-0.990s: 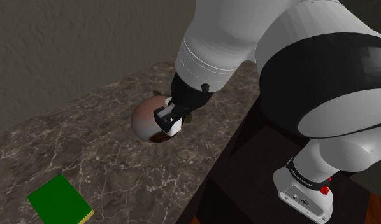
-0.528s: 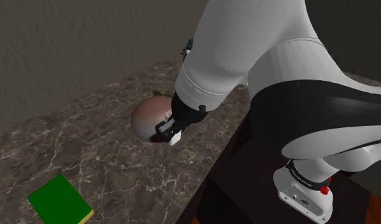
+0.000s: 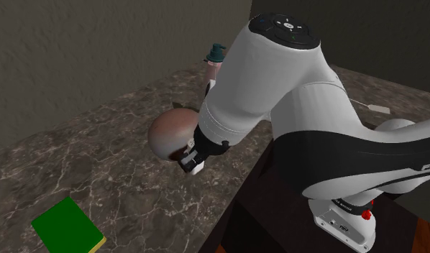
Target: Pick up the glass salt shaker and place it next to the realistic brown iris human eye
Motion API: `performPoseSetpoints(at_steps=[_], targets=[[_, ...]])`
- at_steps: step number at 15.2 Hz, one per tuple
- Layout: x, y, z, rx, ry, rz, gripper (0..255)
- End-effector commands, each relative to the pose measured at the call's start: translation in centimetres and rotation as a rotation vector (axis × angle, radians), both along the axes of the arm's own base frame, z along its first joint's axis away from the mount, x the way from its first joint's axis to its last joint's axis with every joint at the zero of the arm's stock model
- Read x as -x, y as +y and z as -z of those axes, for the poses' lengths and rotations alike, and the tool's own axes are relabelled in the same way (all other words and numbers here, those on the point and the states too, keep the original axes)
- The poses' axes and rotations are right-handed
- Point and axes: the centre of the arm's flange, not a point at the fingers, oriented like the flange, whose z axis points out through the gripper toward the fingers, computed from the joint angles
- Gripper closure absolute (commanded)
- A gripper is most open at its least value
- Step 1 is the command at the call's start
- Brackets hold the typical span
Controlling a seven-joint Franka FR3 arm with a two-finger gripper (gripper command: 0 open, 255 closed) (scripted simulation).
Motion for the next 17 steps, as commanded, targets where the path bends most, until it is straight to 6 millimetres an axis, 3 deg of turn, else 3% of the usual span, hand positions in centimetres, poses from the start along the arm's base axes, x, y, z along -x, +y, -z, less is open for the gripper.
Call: performPoseSetpoints(at_steps=[1,5,13,14,17], targets=[[-0.2,0.0,0.9,-0.001,0.0,0.0,255],[-0.2,0.0,2.9,-0.001,0.0,0.0,255],[-0.2,0.0,2.9,-0.001,0.0,0.0,255],[-0.2,0.0,2.9,-0.001,0.0,0.0,0],[-0.2,0.0,2.9,-0.001,0.0,0.0,0]])
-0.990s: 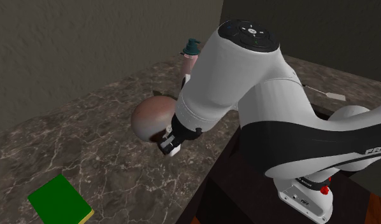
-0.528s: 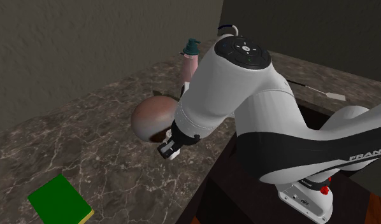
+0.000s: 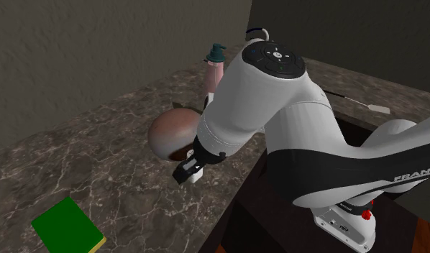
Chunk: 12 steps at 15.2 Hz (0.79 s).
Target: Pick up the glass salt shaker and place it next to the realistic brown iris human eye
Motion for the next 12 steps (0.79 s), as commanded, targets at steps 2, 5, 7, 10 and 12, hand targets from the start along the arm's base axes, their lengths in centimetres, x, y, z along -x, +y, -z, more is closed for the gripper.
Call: performPoseSetpoints(at_steps=[2,5,7,10,12], targets=[[0.0,0.0,0.0,0.0,0.0,0.0,0],[1.3,-0.2,-3.7,0.0,0.0,0.0,0],[1.7,-0.3,-4.7,0.0,0.0,0.0,0],[1.7,-0.3,-4.7,0.0,0.0,0.0,0],[1.7,-0.3,-4.7,0.0,0.0,0.0,0]])
